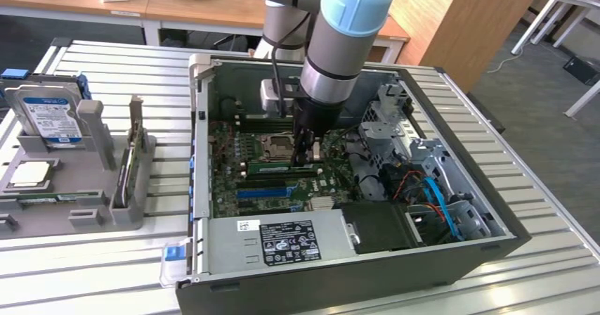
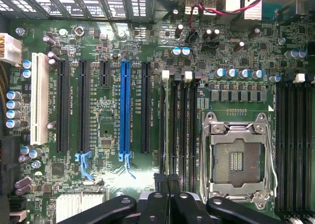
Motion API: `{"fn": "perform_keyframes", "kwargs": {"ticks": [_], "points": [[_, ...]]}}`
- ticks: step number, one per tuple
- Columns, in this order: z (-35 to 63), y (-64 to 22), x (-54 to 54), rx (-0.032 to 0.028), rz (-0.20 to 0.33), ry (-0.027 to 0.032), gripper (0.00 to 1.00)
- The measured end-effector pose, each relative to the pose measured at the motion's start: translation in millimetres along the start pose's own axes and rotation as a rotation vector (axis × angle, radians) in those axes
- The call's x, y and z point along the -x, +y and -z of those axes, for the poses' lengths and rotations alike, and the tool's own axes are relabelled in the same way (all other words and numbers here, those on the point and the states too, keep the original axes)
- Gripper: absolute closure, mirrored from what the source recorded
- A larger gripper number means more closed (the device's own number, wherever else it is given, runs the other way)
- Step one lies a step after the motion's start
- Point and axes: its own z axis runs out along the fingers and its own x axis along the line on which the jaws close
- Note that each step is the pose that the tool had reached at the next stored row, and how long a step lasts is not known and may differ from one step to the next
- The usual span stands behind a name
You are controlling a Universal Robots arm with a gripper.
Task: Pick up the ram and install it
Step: 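Insert the ram into the slot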
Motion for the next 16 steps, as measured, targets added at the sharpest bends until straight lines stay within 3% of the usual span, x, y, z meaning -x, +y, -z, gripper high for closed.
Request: {"fn": "perform_keyframes", "kwargs": {"ticks": [16], "points": [[-0.6,0.0,0.1,-0.0007,0.0,0.0002,0.88]]}}
